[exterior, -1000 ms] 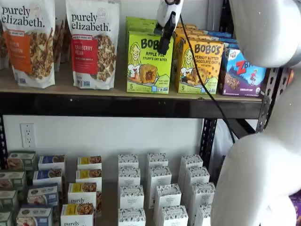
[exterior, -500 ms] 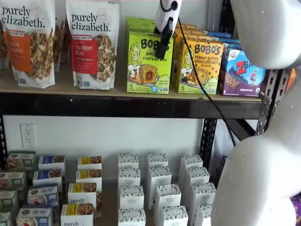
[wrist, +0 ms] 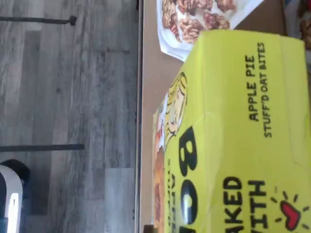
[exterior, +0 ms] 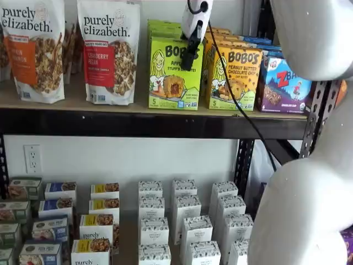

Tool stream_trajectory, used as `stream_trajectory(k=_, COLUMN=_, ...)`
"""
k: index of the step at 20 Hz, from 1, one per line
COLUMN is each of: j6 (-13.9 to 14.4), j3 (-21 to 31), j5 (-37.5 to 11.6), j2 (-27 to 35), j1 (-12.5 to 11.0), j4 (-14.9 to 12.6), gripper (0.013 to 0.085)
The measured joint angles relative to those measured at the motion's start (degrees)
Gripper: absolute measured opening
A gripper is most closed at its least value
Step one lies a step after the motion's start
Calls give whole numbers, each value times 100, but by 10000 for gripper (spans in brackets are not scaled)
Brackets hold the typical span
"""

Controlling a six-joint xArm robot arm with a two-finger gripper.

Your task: Pick the green box on the top shelf, the fourth from the left

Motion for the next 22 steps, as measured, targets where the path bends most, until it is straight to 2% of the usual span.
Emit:
stream_trajectory(k=5, j6=-4, j3=22, j5=-27, j2=-17, j1=-3, j4=-16, gripper=650)
stream_trajectory(k=6, j6=-7, j3=29, j5=-36, j2=-23, j1=-6, j4=-12, gripper=610)
stream_trajectory(k=7, j6=-9, j3=33, j5=-40, j2=-26, j1=-9, j4=-7, gripper=610)
stream_trajectory(k=9, j6=-13, j3=35, j5=-43, j2=-32, j1=-15, j4=2, gripper=530)
stream_trajectory(k=18, j6=-21, j3=31, j5=18, j2=-43, j1=-24, j4=-17, gripper=530)
stream_trajectory(k=20, j6=-26, j3=58, j5=-6, j2=-63, j1=-30, j4=4, gripper=450)
stream_trajectory(k=21, j6=-28, j3=66, j5=-13, j2=-69, j1=-31, j4=11, gripper=450)
stream_trajectory(k=22, j6=-29, j3=72, j5=-15, j2=-75, j1=-33, j4=16, gripper=410)
